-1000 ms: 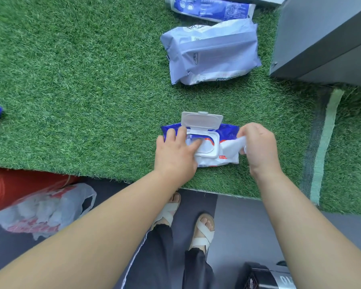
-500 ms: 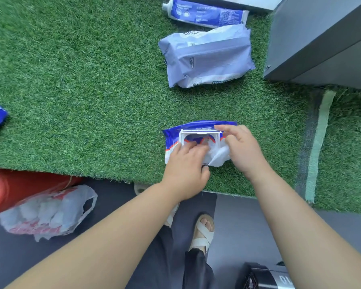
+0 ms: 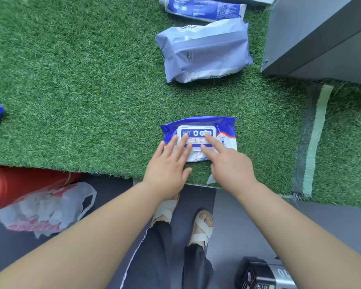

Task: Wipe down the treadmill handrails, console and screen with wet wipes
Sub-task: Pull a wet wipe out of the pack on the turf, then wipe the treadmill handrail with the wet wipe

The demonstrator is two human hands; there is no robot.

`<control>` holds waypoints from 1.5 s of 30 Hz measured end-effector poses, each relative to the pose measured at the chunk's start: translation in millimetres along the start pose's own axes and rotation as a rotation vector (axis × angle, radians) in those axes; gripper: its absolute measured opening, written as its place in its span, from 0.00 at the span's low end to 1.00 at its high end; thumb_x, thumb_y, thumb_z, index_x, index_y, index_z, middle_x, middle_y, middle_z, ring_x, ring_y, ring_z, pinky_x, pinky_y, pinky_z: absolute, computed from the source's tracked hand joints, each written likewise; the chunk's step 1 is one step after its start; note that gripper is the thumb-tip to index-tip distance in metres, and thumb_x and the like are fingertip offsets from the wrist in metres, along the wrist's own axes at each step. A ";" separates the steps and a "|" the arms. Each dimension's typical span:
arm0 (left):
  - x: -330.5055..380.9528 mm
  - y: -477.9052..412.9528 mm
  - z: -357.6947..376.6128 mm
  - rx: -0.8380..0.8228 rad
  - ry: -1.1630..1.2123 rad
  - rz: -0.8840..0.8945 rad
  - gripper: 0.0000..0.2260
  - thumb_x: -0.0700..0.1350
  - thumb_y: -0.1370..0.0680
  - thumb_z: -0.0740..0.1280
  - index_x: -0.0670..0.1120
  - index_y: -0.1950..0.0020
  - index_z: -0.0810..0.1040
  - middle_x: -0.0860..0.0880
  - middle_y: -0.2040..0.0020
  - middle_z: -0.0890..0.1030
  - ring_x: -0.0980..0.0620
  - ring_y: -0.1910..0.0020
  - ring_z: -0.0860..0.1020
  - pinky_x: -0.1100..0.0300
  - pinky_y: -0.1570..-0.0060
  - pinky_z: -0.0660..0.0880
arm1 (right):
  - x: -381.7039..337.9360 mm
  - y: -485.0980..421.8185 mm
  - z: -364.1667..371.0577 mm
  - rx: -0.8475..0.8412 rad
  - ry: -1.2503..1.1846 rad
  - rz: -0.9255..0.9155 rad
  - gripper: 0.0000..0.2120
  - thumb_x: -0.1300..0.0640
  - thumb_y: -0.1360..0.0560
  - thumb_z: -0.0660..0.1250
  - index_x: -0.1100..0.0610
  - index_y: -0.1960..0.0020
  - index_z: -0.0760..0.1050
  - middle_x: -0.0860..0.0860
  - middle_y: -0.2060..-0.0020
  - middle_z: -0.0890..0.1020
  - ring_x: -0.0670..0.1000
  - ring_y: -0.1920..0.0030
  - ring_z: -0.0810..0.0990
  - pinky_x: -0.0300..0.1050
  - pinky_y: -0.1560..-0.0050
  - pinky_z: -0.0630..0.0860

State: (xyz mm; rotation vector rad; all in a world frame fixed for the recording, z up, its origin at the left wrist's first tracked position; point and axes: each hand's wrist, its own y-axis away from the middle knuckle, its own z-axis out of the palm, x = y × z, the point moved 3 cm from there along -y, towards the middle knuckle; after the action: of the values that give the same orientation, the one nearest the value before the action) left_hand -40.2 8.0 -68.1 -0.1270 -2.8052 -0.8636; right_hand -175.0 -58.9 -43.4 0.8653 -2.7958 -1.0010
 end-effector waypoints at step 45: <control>552.3 350.4 -268.3 -0.718 1.051 0.784 0.27 0.39 0.36 0.74 0.44 0.37 0.75 0.42 0.44 0.81 0.45 0.52 0.81 0.54 0.57 0.80 | 79.2 742.5 -100.8 1.727 -1.689 0.782 0.08 0.54 0.22 0.62 0.58 0.57 0.73 0.49 0.69 0.79 0.46 0.68 0.77 0.37 0.65 0.73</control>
State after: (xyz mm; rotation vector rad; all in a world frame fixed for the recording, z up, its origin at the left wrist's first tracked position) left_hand -484.5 158.0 461.0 -0.6065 -1.2356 -1.1709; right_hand -582.7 313.2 469.6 0.8449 1.3069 -0.7272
